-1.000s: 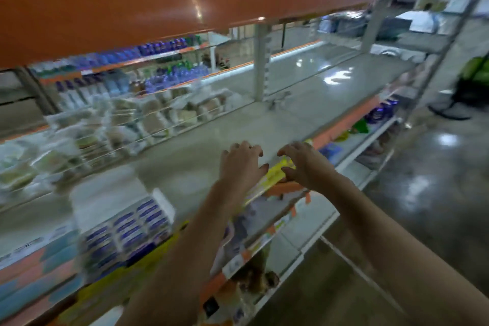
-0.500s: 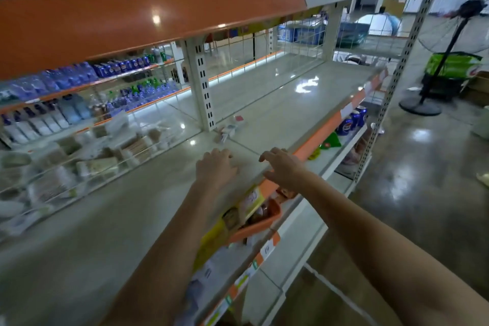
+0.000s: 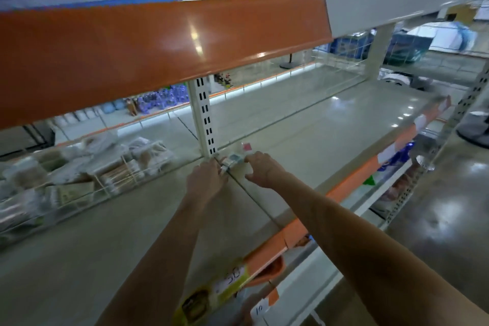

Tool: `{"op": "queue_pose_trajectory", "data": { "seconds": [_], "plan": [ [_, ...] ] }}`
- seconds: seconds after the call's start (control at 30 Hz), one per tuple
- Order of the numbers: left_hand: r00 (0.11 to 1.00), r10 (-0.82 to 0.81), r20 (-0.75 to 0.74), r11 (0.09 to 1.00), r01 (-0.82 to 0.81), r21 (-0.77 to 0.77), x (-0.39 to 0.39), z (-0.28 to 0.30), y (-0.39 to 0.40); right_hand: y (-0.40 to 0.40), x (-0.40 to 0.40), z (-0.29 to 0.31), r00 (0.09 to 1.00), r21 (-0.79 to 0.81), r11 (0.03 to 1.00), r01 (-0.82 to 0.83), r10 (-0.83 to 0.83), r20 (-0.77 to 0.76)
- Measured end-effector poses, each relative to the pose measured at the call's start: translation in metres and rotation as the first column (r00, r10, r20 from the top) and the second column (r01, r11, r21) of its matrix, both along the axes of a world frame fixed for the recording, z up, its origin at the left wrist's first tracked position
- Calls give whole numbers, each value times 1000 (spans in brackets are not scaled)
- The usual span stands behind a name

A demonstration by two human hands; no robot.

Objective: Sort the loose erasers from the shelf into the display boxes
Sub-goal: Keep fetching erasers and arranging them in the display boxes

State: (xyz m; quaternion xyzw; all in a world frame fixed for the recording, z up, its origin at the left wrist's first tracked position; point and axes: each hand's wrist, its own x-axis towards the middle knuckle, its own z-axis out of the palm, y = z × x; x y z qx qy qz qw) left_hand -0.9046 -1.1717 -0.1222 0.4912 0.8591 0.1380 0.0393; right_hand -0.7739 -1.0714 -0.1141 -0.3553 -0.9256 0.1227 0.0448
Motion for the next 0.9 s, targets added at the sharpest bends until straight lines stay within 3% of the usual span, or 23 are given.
{"op": "queue_pose_trajectory", "data": {
  "seconds": [0.1,0.23,0.47,0.73,0.9],
  "plan": [
    [999,30,18,999,-30,41,-2,-1,5,18,-21,-8,995,75,993,-88,91,-38],
    [997,71,21,995,-72,62,-3,-4,8,40,-32,-17,973,57,975,-216,220,-75],
    [962,264,73,958,-270,97,9,-9,13,67,-44,-23,926,103,926,-363,370,-70],
    [941,315,126,896,-338,287,36,-4,-1,76,-8,-15,849,-116,920,-374,289,-442],
    [930,334,150,872,-366,326,56,2,-9,67,30,-1,801,-430,778,-458,151,-579]
  ]
}}
